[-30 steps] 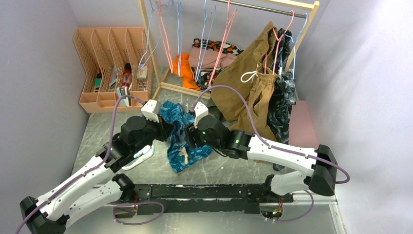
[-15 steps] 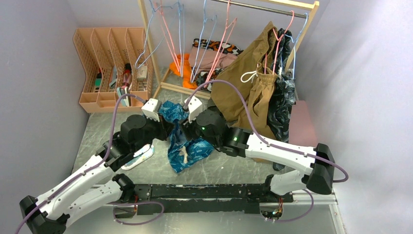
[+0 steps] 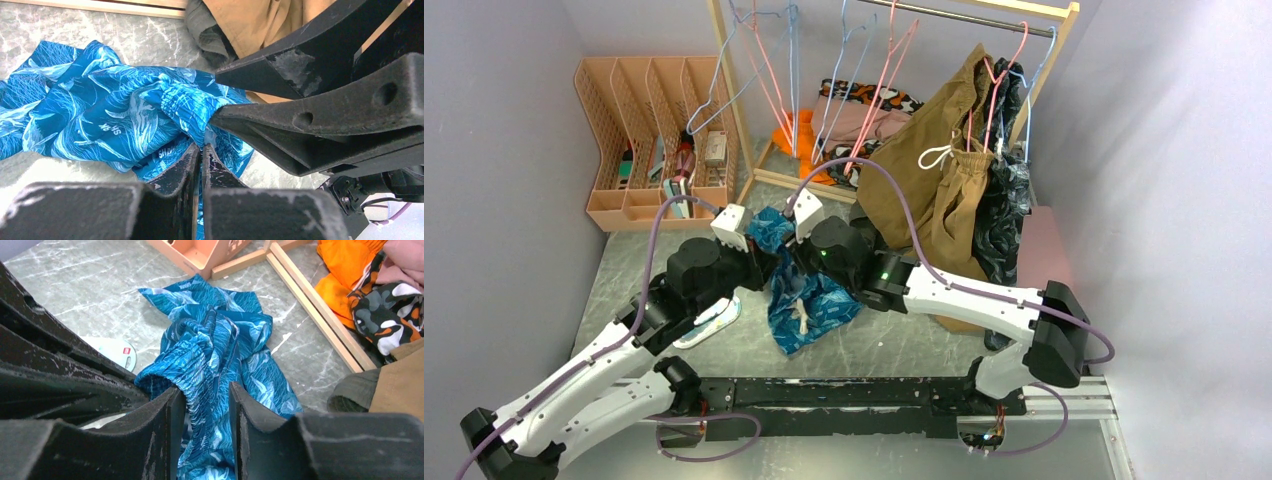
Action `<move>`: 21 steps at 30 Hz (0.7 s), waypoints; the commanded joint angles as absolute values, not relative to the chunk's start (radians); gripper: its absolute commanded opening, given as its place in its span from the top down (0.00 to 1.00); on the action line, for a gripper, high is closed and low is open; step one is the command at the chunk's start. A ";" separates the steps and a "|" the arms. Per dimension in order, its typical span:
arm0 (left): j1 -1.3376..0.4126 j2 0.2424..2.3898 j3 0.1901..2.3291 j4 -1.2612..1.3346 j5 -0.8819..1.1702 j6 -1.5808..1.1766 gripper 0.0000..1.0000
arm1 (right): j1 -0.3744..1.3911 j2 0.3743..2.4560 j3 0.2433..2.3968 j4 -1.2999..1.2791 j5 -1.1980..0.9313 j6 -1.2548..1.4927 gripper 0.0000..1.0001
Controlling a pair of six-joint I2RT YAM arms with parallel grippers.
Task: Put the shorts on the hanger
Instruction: Adjust the shorts at the center of the board.
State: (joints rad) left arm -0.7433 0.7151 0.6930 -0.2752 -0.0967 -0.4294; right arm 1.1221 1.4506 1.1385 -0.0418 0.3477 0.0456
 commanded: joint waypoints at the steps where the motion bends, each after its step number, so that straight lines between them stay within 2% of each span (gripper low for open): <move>1: -0.747 0.706 0.721 -0.262 -0.066 -0.417 0.93 | 1.117 1.475 1.188 0.013 0.334 0.005 0.60; 4: -0.747 0.706 0.722 -0.262 -0.065 -0.417 0.93 | 1.115 1.486 1.195 0.022 0.312 -0.011 0.68; 6: -0.747 0.705 0.726 -0.263 -0.068 -0.417 0.93 | 1.116 1.486 1.196 0.028 0.303 -0.015 0.79; 8: -0.746 0.705 0.737 -0.275 -0.080 -0.418 0.93 | 1.116 1.474 1.197 0.032 0.310 -0.015 0.97; 10: -0.746 0.703 0.755 -0.307 -0.109 -0.425 0.93 | 1.116 1.449 1.202 0.029 0.343 0.000 1.00; 11: -0.746 0.701 0.765 -0.330 -0.132 -0.431 0.86 | 1.117 1.422 1.208 0.025 0.362 0.007 1.00; 14: -0.747 0.685 0.789 -0.410 -0.204 -0.460 0.46 | 1.116 1.358 1.224 -0.003 0.436 0.032 1.00; 15: -0.746 0.675 0.791 -0.433 -0.219 -0.474 0.36 | 1.114 1.340 1.229 -0.021 0.465 0.042 1.00; 17: -0.747 0.643 0.778 -0.480 -0.234 -0.514 0.26 | 1.106 1.312 1.238 -0.066 0.515 0.064 1.00; 21: -0.747 0.570 0.715 -0.535 -0.210 -0.618 0.20 | 1.075 1.283 1.231 -0.159 0.588 0.126 1.00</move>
State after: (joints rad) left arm -0.7433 0.6273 0.7559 -0.4385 -0.1909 -0.5083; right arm 1.1076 1.3228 1.2114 -0.0814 0.4675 0.0540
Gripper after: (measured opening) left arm 0.785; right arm 0.018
